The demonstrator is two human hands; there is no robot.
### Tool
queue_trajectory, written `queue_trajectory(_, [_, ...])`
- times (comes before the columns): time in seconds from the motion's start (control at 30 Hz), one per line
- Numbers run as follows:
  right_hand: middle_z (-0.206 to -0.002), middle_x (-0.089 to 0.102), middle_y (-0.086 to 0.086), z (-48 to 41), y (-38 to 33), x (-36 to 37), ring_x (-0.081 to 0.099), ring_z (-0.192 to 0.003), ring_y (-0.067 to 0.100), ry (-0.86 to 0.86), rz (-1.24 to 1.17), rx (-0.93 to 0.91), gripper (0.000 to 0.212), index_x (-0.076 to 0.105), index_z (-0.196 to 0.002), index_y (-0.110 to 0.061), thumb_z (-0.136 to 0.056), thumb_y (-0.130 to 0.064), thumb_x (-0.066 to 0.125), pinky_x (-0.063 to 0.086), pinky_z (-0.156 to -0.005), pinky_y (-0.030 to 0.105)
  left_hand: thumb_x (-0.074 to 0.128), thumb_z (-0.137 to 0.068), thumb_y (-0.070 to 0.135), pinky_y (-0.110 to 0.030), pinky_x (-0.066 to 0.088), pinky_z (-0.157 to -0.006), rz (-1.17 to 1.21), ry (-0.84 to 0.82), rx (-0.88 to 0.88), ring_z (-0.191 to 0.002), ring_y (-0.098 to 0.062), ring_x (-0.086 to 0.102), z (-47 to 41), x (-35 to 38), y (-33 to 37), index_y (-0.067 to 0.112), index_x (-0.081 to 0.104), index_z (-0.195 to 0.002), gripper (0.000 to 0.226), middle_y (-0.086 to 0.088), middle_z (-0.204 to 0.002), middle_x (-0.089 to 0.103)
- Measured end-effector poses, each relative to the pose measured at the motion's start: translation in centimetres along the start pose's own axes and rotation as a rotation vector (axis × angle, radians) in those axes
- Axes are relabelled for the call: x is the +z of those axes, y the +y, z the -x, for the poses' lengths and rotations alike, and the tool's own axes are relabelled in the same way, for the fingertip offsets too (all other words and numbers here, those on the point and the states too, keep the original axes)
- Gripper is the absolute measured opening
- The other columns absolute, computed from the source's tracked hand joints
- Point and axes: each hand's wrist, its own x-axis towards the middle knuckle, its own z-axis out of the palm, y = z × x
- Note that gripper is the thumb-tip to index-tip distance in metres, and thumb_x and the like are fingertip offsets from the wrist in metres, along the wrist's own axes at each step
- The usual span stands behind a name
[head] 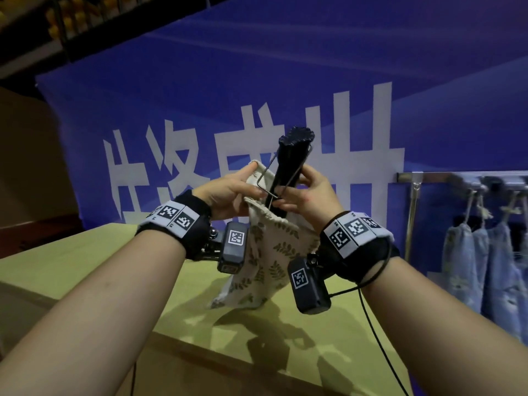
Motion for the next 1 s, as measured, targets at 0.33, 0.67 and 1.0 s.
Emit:
queue_trajectory(0.33, [-0.104,0.062,0.014,0.3,-2.9,-0.8,0.068,-0.057,0.022,0.025,0.005,-0.054,0.017,0.052,-0.106,-0.005,-0.091,0.003,0.055,0.058,-0.058,0.026,0.058,-0.073,-0.001,-0.029,0.056,-0.055,0.08,-0.004,-0.003,-0.058,-0.016,0.063,0.4,-0.1,-0.5,0.034,0.047,-0.117,0.057,-0.011,-0.084,0.061])
queue_trajectory(0.67, [-0.106,0.067,0.004,0.5,-1.6,-0.5,0.069,-0.063,0.023,-0.042,0.168,0.021,0.04,0.051,-0.112,-0.027,-0.079,-0.034,0.073,0.056,-0.061,0.031,0.092,-0.056,0.022,-0.038,0.053,-0.074,0.024,-0.126,0.024,-0.1,-0.034,0.044,0.2,-1.7,-1.2,0.032,0.056,-0.116,0.071,-0.018,-0.122,0.038])
queue_trajectory(1.0, [-0.095,0.07,0.008,0.9,-2.2,0.2,0.068,-0.058,0.027,-0.007,0.198,-0.068,0.023,0.06,-0.099,-0.019,-0.081,-0.023,0.073,0.056,-0.055,0.031,0.091,-0.059,0.026,-0.036,0.052,-0.072,0.026,-0.121,0.06,-0.093,-0.035,0.047,-0.1,-1.7,-0.6,0.023,0.051,-0.12,0.074,-0.017,-0.105,0.049])
